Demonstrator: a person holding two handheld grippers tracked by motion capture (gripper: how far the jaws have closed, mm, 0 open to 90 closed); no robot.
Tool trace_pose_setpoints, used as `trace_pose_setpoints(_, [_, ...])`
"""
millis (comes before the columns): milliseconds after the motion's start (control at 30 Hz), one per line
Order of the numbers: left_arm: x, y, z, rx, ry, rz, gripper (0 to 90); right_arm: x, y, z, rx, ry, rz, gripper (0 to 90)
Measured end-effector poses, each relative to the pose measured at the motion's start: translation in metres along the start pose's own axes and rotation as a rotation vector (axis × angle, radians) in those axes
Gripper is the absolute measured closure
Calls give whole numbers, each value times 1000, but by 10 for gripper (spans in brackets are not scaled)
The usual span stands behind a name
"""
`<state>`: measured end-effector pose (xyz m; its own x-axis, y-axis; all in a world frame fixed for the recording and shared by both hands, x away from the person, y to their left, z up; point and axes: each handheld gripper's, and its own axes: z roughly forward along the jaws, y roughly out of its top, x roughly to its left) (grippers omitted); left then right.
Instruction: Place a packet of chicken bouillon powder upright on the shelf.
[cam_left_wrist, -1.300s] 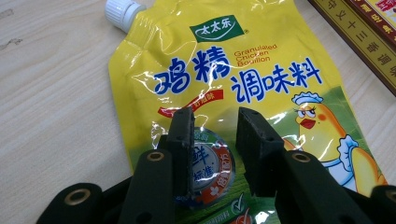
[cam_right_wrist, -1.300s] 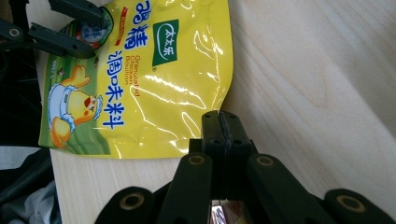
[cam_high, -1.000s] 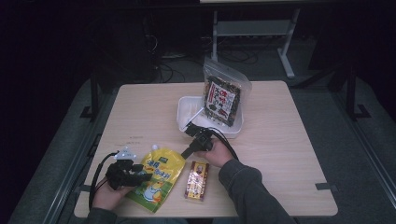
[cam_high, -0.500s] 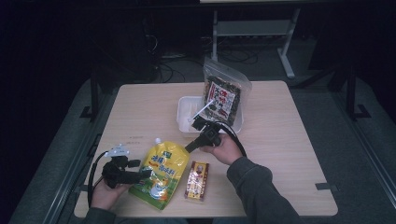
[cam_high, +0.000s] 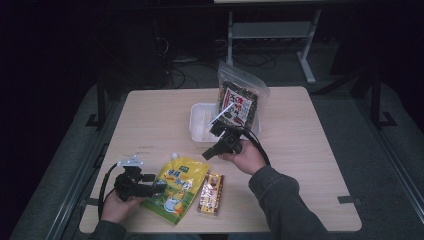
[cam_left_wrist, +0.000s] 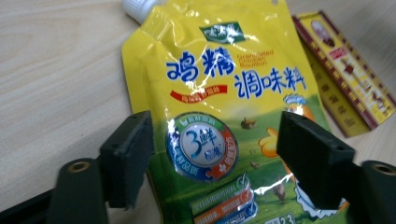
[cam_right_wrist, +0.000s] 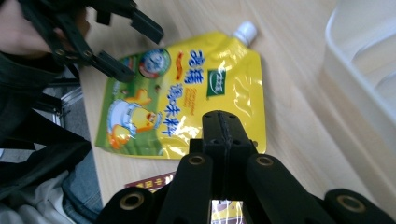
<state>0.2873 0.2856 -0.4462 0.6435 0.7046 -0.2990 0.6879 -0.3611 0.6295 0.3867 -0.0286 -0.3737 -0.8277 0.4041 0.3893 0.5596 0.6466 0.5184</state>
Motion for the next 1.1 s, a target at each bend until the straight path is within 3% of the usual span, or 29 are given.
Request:
trace_pose_setpoints(133, [0, -1, 2, 31, 26, 10, 373, -12, -6, 19, 27, -1, 45, 879])
trace_pose_setpoints(167, [0, -2, 2, 33, 30, 11, 379, -15, -7, 22, 26, -6, 52, 815])
trace_pose_setpoints(400, [0, -2, 3, 43, 43, 16, 387, -31, -12, 43, 86, 7, 120, 641])
trace_pose_setpoints(700, [0, -2, 3, 44, 46, 19, 389, -44, -16, 65, 136, 37, 183, 587])
trace_pose_setpoints(900, [0, -1, 3, 44, 48, 19, 388, -44, -16, 72, 130, 91, 194, 647])
trace_pose_setpoints(1100, [0, -1, 3, 44, 45, 21, 382, -42, -14, 69, 107, 111, 176, 896])
